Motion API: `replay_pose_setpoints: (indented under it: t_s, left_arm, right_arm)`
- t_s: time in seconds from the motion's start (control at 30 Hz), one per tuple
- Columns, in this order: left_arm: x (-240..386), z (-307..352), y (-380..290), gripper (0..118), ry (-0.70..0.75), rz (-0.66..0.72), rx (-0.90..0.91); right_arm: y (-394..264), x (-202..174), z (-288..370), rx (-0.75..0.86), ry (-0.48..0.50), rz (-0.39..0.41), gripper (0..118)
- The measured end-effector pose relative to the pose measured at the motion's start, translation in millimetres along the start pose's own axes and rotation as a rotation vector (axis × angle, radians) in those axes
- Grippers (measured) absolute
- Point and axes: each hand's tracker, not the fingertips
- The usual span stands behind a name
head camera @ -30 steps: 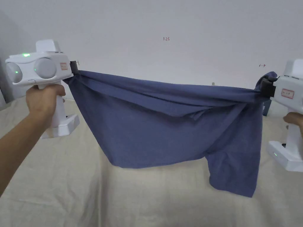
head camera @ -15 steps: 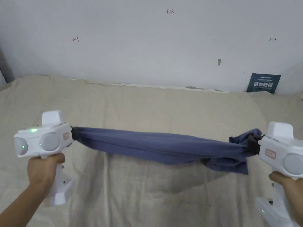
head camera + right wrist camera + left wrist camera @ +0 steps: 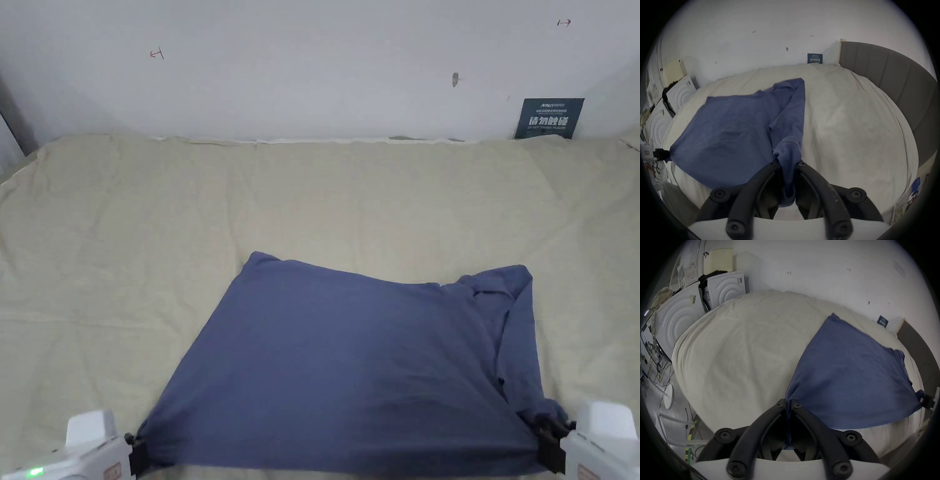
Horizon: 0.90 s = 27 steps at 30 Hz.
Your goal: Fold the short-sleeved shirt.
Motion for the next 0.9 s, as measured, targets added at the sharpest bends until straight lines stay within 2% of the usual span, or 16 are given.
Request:
replay_pose_setpoints:
  t_s: [0.07,0.1,0.23,0.37,0.4,0.43,0.47,0.57,0.6,0.63,0.67,0.7,0.9]
  left_arm:
    - [-4,4,-18,5,0.004,-0.014,-0.021]
    - [-5,4,-25,5,0.017,-0.028,-0.044]
    - [-8,8,-42,5,0.031,-0.026,-0.069]
    - [-4,0,-41,8,0.043,-0.019,-0.086]
    - [-3,0,-39,18,0.049,-0.030,-0.089]
    - [2,3,-40,35,0.052,-0.039,-0.089]
    - [4,6,-37,62,0.057,-0.047,-0.084]
    - [10,21,-22,86,0.014,-0.020,-0.030]
    - [16,32,-13,110,-0.009,-0.010,0.035]
    - [22,43,-6,117,-0.027,-0.008,0.093]
    - [31,57,6,116,-0.050,-0.019,0.171]
    - [40,70,16,115,-0.065,-0.036,0.229]
    - [94,136,63,115,-0.108,-0.098,0.594]
  right_arm:
    - [-19,0,5,-0.020,-0.020,0.029,17]
    - [-29,11,-3,-0.037,-0.020,0.027,17]
    - [-57,8,1,-0.085,-0.026,0.008,17]
    - [-67,5,-1,-0.099,-0.033,-0.047,21]
    - [-65,4,0,-0.094,-0.038,-0.049,31]
    - [-59,2,1,-0.101,-0.055,-0.048,40]
    - [-55,0,2,-0.116,-0.087,-0.043,50]
    - [-33,-10,30,-0.068,-0.094,-0.071,63]
    - [-22,-11,39,-0.018,-0.083,-0.075,81]
    - [-12,-11,47,0.029,-0.076,-0.066,96]
    - [1,-16,59,0.103,-0.072,-0.052,107]
    - [13,-21,71,0.172,-0.071,-0.035,112]
    - [65,-32,117,0.475,-0.083,0.043,112]
